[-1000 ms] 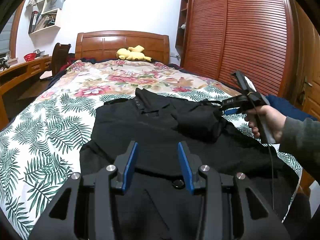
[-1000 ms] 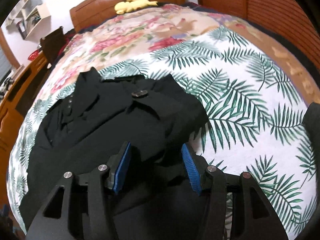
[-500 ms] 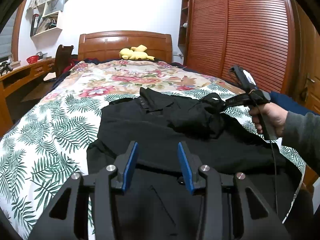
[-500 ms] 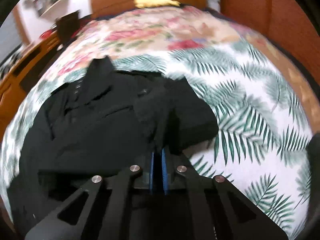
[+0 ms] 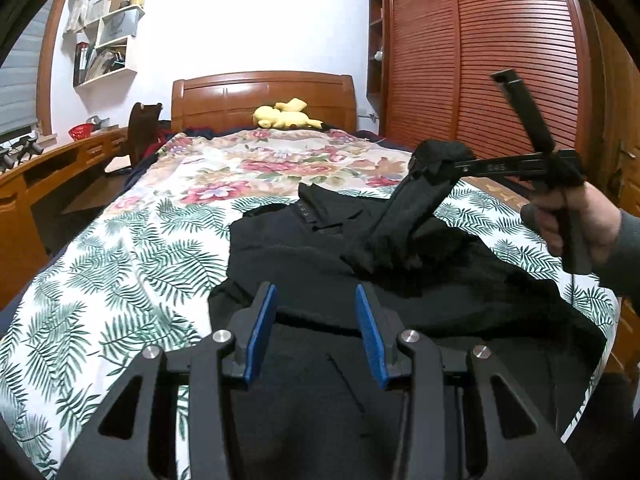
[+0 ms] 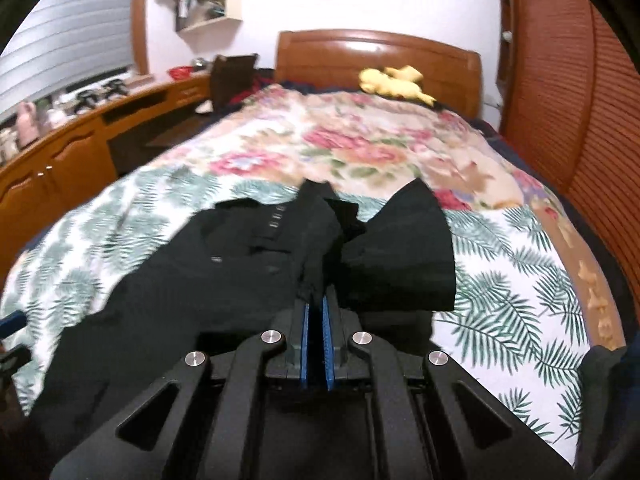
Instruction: Fold large clothes
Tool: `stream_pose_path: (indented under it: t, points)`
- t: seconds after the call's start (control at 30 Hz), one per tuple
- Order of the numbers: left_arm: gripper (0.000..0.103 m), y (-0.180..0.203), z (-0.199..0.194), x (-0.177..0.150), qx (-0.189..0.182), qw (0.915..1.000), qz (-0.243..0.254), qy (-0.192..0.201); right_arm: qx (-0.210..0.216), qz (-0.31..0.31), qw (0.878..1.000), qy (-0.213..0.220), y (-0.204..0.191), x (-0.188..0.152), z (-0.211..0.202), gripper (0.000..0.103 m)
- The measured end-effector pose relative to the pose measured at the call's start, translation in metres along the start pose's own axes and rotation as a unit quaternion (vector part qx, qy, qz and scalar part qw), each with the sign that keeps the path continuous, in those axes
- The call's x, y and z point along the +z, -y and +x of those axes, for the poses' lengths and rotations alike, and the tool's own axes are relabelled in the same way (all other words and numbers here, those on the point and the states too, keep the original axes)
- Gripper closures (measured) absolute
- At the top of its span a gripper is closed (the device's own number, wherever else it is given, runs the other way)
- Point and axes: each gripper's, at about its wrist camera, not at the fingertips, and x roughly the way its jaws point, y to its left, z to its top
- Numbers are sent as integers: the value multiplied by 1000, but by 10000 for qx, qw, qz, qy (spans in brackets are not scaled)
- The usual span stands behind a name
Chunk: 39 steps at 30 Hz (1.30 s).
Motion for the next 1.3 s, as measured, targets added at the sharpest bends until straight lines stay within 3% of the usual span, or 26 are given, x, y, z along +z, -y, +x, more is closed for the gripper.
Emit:
stream_pose_path:
  t: [0.33, 0.7, 0.83, 0.9, 1.03, 1.3]
  points:
    - [63, -17, -17, -6, 197, 9998, -34, 36, 556, -477, 9972, 130, -65, -15, -41, 100]
    - [63, -26, -27, -8, 346, 9994, -53, 51, 1083, -961, 9893, -155, -124, -44, -61, 99]
    - [63, -33, -32, -9, 421, 9991, -73, 68, 1191, -911, 9880, -369, -130, -65, -61, 92]
    - [63, -39, -36, -11, 473, 9988, -104, 87, 1193, -905, 9876, -465, -132, -76, -63, 77]
    - [63, -51, -40, -15, 569, 9982, -159, 76, 1231, -894, 9865, -604, -130, -95, -71, 72]
    - [63, -59, -35, -25, 565, 9982, -194, -96, 851, -756, 9909, -720, -106, -121, -71, 71]
